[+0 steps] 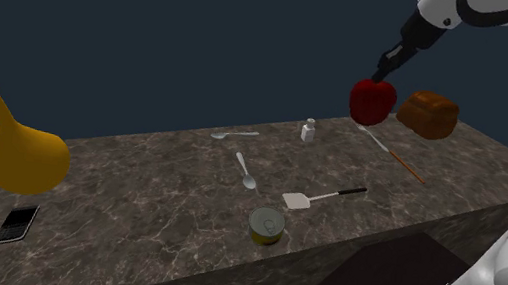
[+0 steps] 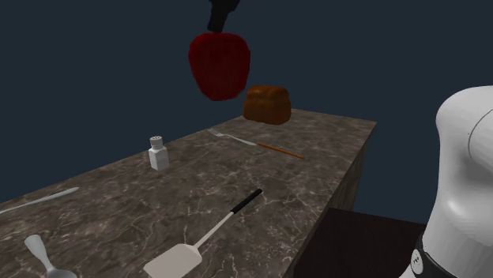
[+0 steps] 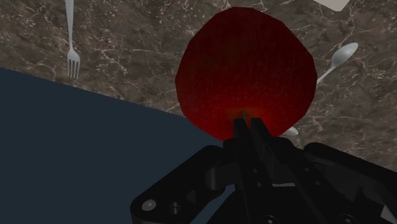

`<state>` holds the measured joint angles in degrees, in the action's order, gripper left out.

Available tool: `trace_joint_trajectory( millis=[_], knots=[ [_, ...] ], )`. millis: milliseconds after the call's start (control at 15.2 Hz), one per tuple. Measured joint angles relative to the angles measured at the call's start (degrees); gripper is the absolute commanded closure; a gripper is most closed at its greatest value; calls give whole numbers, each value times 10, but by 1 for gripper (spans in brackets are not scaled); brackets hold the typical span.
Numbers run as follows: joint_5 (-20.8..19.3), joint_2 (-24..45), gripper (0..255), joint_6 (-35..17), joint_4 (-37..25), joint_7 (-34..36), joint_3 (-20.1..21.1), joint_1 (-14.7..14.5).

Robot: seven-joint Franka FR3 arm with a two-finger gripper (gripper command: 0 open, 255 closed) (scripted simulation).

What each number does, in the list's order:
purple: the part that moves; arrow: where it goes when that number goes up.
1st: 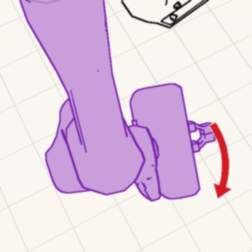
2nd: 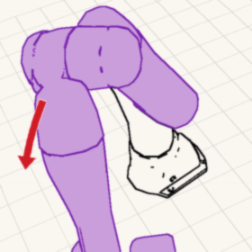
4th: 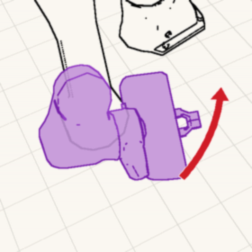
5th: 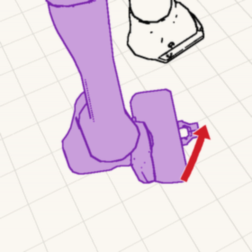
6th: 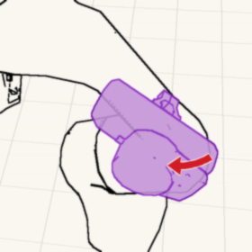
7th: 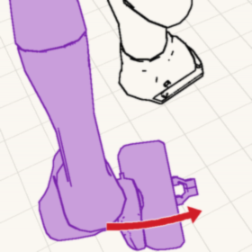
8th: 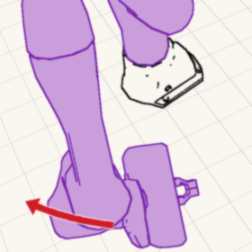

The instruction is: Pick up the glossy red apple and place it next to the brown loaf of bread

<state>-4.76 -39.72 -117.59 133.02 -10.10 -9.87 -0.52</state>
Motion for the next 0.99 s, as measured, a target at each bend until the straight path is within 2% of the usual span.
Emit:
trace_joint_trajectory(
  millis=[594,990],
  knots=[
    [-15,24,255,9,-39,-123,-114,19],
    [-10,69,255,16,-96,-209,-198,16]
  ],
)
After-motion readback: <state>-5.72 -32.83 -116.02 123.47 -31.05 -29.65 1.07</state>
